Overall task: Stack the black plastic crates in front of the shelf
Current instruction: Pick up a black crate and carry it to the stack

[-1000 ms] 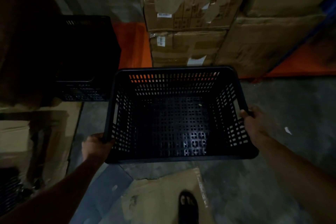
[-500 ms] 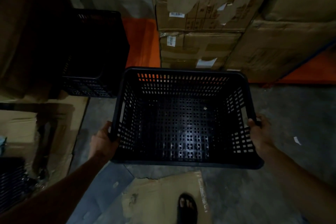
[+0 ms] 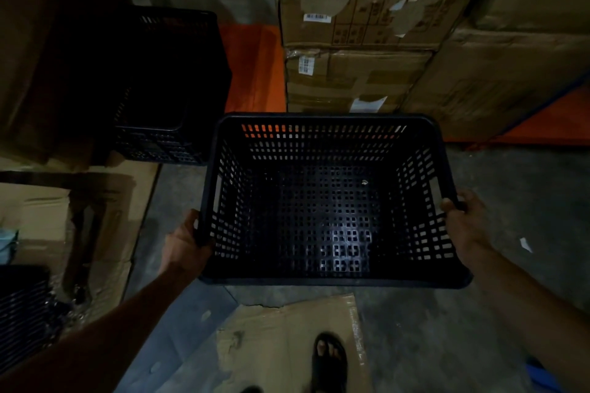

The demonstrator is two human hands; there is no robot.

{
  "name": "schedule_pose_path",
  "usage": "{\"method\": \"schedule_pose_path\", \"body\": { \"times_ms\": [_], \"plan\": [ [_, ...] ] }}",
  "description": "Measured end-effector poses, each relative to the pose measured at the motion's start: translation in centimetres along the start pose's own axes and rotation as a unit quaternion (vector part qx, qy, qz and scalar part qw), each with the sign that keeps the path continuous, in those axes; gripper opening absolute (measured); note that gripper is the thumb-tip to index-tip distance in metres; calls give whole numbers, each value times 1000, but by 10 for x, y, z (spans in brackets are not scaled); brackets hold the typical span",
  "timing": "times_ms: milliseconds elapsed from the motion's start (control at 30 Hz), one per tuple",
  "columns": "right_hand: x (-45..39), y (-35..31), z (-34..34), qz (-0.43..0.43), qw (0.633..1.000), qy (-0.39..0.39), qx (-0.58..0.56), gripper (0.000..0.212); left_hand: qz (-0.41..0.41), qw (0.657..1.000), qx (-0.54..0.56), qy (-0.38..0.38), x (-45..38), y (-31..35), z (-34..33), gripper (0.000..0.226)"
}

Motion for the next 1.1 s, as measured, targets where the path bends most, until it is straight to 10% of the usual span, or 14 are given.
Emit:
{"method": "schedule_pose_path", "body": {
  "times_ms": [1100],
  "plan": [
    [-3, 5, 15, -7, 999, 3, 33, 25, -17, 998, -2, -54, -7, 1, -22, 42]
  ]
}}
Point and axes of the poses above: each hand's wrist, its own x-axis away from the middle knuckle, its own z-axis out of the back of the hand, y = z × x, the point moved 7 cm from there along -x, towards the middle knuckle, and after that the axes turned 5 degrees about -z, right-handed, at the moved point
